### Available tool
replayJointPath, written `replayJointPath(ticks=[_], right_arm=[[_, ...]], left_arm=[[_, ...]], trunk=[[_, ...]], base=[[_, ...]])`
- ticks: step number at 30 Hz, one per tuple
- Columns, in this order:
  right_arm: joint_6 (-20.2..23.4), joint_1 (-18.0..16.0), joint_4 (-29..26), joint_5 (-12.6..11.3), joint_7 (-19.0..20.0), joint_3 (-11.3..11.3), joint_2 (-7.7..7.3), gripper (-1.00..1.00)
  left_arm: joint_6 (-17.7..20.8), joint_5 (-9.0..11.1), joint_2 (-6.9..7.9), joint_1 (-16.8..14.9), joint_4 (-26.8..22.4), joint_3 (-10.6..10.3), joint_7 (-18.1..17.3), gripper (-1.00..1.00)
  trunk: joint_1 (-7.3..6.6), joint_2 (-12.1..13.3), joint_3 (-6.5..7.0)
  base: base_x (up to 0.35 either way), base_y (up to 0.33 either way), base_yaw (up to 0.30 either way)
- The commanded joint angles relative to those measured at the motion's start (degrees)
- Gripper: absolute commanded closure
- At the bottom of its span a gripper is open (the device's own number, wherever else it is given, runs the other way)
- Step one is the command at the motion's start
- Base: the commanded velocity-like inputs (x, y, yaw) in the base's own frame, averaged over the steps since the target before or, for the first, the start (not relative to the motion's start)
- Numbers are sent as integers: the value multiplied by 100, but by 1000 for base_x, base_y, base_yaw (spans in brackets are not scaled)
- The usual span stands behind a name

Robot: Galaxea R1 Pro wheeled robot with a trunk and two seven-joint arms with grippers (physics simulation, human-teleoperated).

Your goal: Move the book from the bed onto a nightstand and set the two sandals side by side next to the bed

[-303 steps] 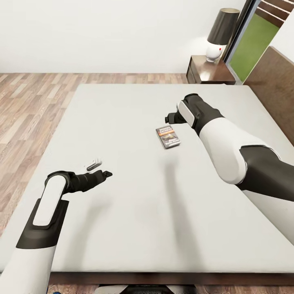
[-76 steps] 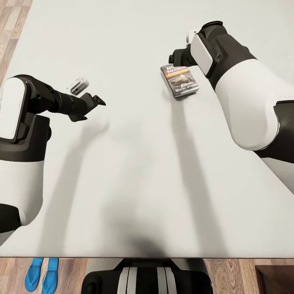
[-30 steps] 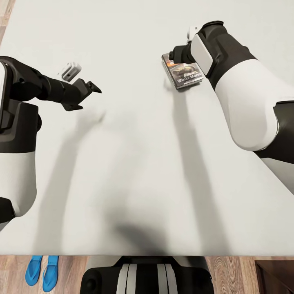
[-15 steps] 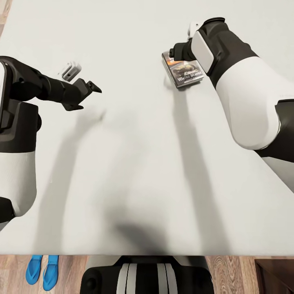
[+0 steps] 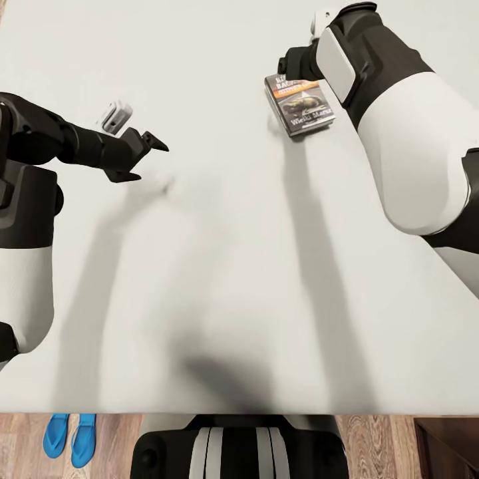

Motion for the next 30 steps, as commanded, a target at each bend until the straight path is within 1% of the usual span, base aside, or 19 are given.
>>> replayJointPath(ticks=[1, 3, 4, 8, 9, 11, 14, 16, 17, 18, 19, 21, 22, 25, 26, 27, 28, 30], right_arm=[[21, -24, -8, 29, -4, -28, 5, -100], [8, -54, -9, 28, 0, -28, 5, -100], [8, -54, -9, 28, 0, -28, 5, -100], [-66, -78, -7, 30, 4, -28, 5, -100], [-66, -78, -7, 30, 4, -28, 5, -100], [-155, -83, -5, 32, 5, -28, 5, -100], [-283, -86, 7, 33, 6, -28, 5, -100], [-335, -88, 13, 34, 6, -28, 5, -100], [-335, -88, 13, 34, 6, -28, 5, -100], [-355, -88, 15, 34, 6, -27, 5, -100], [-355, -88, 15, 34, 6, -27, 5, -100], [-383, -89, 19, 38, 8, -24, 5, -100], [-383, -89, 19, 38, 8, -24, 5, -100], [-409, -86, 21, 41, 12, -22, 5, -100], [-409, -86, 21, 41, 12, -22, 5, -100], [-419, -86, 22, 42, 16, -21, 5, -100], [-423, -85, 23, 42, 19, -21, 5, -100], [-425, -84, 23, 42, 22, -21, 5, -100]], left_arm=[[31, 48, 14, -5, -3, -5, 49, -100], [14, 120, 30, -5, -15, 6, 56, -100], [14, 120, 30, -5, -15, 6, 56, -100], [18, 342, 102, -12, -114, 35, 68, -100], [18, 342, 102, -12, -114, 35, 68, -100], [20, 422, 173, -38, -245, 47, 66, -100], [8, 516, 294, -170, -453, 59, 69, -100], [0, 642, 364, -291, -550, 61, 70, -100], [0, 642, 364, -291, -550, 61, 70, -100], [-3, 727, 390, -346, -586, 61, 72, -100], [-3, 727, 390, -346, -586, 61, 72, -100], [-6, 902, 428, -442, -638, 62, 79, -100], [-6, 902, 428, -442, -638, 62, 79, -100], [-7, 1078, 460, -571, -697, 63, 84, -100], [-7, 1078, 460, -571, -697, 63, 84, -100], [-4, 1149, 472, -627, -738, 63, 86, -100], [1, 1177, 477, -649, -756, 63, 83, -100], [4, 1200, 480, -666, -770, 63, 81, -100]], trunk=[[0, -1, -11], [0, -1, -29], [0, -1, -38], [0, -1, -73], [0, -1, -82], [0, -1, -99], [0, -1, -126], [0, -1, -143], [0, -1, -152], [0, -1, -161], [0, -1, -170], [0, -1, -187], [0, -1, -196], [0, -1, -222], [0, -1, -231], [0, -1, -240], [0, -1, -249], [0, -1, -266]], base=[[0, 0, 0], [0, 0, 0], [0, 0, 0], [0, 0, 0], [0, 0, 0], [0, 0, 0], [0, 0, 0], [0, 0, 0], [0, 0, 0], [0, 0, 0], [0, 0, 0], [0, 0, 0], [0, 0, 0], [0, 0, 0], [0, 0, 0], [0, 0, 0], [0, 0, 0], [0, 0, 0]])
